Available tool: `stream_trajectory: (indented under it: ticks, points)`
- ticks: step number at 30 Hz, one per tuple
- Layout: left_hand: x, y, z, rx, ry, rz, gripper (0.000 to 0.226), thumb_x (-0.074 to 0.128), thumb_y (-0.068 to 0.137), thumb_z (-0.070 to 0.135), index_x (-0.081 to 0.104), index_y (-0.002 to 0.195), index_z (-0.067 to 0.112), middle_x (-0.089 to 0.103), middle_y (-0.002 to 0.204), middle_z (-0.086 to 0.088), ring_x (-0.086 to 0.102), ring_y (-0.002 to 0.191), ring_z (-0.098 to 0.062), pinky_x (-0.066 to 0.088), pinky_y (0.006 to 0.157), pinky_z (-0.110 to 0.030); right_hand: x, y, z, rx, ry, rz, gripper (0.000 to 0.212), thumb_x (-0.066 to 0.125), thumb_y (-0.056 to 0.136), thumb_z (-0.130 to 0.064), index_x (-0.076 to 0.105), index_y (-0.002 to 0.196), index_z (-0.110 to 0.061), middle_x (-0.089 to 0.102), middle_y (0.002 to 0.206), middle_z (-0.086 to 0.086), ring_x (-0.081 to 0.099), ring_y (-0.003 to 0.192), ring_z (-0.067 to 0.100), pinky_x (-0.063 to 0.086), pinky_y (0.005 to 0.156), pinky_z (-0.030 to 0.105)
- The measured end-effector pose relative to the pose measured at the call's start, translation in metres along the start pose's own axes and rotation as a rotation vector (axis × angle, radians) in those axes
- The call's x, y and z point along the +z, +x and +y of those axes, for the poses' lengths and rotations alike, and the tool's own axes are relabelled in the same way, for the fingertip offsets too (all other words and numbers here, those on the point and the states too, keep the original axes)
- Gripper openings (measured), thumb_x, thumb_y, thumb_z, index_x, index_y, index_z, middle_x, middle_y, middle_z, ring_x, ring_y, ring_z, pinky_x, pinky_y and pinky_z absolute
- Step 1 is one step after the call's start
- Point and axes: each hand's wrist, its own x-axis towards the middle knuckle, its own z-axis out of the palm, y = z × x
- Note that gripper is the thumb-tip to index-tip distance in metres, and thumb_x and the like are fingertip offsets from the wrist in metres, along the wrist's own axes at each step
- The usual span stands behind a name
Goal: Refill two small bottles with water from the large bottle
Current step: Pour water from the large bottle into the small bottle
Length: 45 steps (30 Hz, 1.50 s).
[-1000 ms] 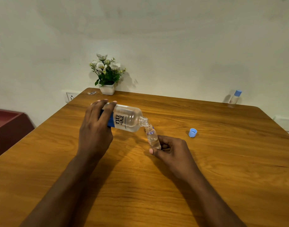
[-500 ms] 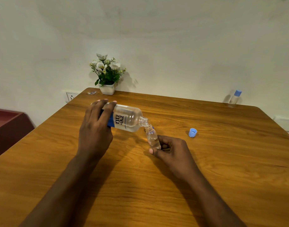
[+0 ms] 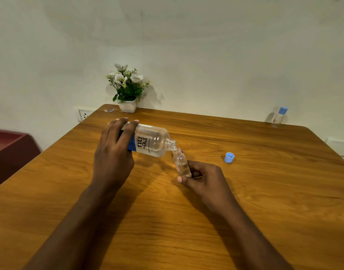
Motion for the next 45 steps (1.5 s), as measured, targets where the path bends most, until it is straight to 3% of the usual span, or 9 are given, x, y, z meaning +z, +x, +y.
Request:
stream_trajectory:
  ticks: [17,24,45]
  points:
    - [0.0017,0.0007,0.0002,0.001,0.004,-0.001,0.072,0.067,0.068,-0.017,0.049,0.133,0.008,0.050,0.131,-0.019,0.040,0.126,-0.035,0.051,0.087,-0.050,-0.0009,-0.0001,0.0001,0.007,-0.015,0.004,0.025,0.074,0.082,-0.019,0.073,0.107,-0.024,0.074,0.090,-0.018,0.067,0.083,-0.003,0.045,0.071,0.012]
    - [0.0009,0.0001,-0.0005,-0.004,0.011,-0.004,0.072,0.067,0.068,-0.017,0.049,0.133,0.008,0.049,0.132,-0.019,0.040,0.127,-0.035,0.051,0.086,-0.049,-0.0002,0.0005,0.0020,-0.001,-0.025,0.001,0.024,0.075,0.082,-0.019,0.073,0.105,-0.023,0.071,0.082,-0.023,0.065,0.077,-0.005,0.043,0.068,0.010]
    - [0.0015,-0.0002,0.0000,-0.006,0.013,0.001,0.071,0.066,0.068,-0.018,0.049,0.132,0.007,0.049,0.131,-0.019,0.040,0.127,-0.035,0.050,0.089,-0.050,-0.0001,0.0015,0.0041,0.019,-0.015,0.002,0.027,0.076,0.080,-0.020,0.072,0.106,-0.027,0.073,0.087,-0.022,0.066,0.080,-0.003,0.046,0.071,0.015]
